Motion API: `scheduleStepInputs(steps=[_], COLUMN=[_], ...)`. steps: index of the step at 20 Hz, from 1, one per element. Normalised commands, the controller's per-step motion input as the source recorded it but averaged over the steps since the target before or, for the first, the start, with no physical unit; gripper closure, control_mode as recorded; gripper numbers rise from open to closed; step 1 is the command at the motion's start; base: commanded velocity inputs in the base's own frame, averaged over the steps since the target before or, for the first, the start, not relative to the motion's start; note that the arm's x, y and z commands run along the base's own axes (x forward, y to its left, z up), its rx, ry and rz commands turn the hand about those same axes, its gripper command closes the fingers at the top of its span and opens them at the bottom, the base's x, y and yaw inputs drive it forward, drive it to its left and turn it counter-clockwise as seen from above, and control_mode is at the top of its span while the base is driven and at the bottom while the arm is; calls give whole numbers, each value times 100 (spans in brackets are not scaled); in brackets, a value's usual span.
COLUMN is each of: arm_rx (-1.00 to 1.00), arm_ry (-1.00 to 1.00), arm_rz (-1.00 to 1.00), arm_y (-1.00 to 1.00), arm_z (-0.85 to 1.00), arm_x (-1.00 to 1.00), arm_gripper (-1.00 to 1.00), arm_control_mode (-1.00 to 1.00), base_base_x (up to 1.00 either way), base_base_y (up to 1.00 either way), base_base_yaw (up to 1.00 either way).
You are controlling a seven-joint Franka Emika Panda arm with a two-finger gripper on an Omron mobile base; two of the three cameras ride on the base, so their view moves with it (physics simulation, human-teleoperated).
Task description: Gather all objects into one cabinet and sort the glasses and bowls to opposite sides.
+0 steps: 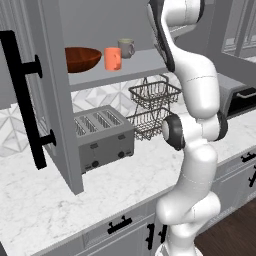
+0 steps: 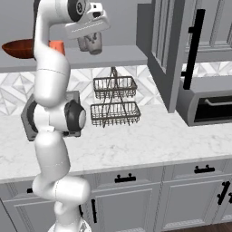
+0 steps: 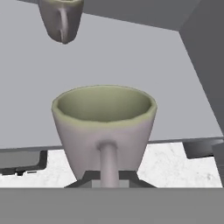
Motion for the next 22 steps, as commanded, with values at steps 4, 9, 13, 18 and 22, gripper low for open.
scheduleStepInputs(steps=[4,9,13,18,22], arm_rx=[0,0,9,5,0], arm_ry=[-6,-17,-31,-38,-48], arm_rz=[-10,-9,0,0,0], arm_y=[0,0,0,0,0], arm_z=[0,-4,-74,-96,-95], arm_x=[36,12,2,17,16], arm_gripper=[100,100,100,100,100], arm_control_mode=[-100,-100,-100,-100,-100], base_base_x=[0,0,0,0,0], base_base_y=[0,0,0,0,0], base_base_yaw=[0,0,0,0,0])
